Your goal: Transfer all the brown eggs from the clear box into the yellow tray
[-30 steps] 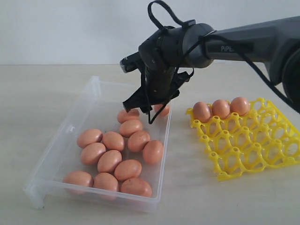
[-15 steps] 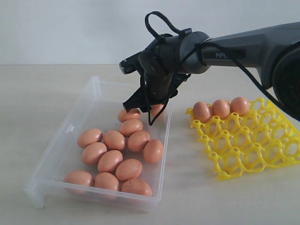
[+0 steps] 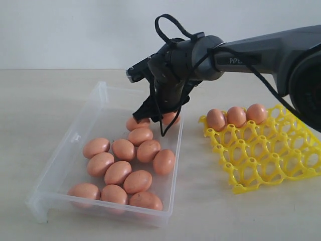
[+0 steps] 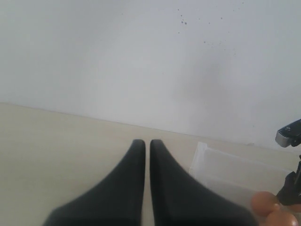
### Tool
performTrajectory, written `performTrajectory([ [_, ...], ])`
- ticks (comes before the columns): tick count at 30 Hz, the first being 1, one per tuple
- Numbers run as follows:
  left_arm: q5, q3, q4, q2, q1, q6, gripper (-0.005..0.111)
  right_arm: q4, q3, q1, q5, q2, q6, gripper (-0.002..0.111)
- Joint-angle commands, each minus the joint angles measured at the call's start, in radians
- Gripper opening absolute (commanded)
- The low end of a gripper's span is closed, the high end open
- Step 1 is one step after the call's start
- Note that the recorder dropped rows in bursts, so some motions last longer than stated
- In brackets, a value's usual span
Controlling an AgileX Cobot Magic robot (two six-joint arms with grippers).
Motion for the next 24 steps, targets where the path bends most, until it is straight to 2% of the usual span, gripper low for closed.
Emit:
performTrajectory([
  [1, -0.002, -0.004, 0.0, 0.004, -0.004, -0.001, 0.004, -0.006, -0.004, -0.007, 0.0, 0.035, -0.034, 0.052],
  [17, -0.002, -0.004, 0.0, 0.004, -0.004, -0.001, 0.004, -0.031, -0.004, -0.007, -0.009, 0.01, -0.069, 0.052],
  [24, -0.002, -0.004, 0.0, 0.004, -0.004, -0.001, 0.004, -0.052, -0.004, -0.007, -0.009, 0.008, -0.189, 0.053],
])
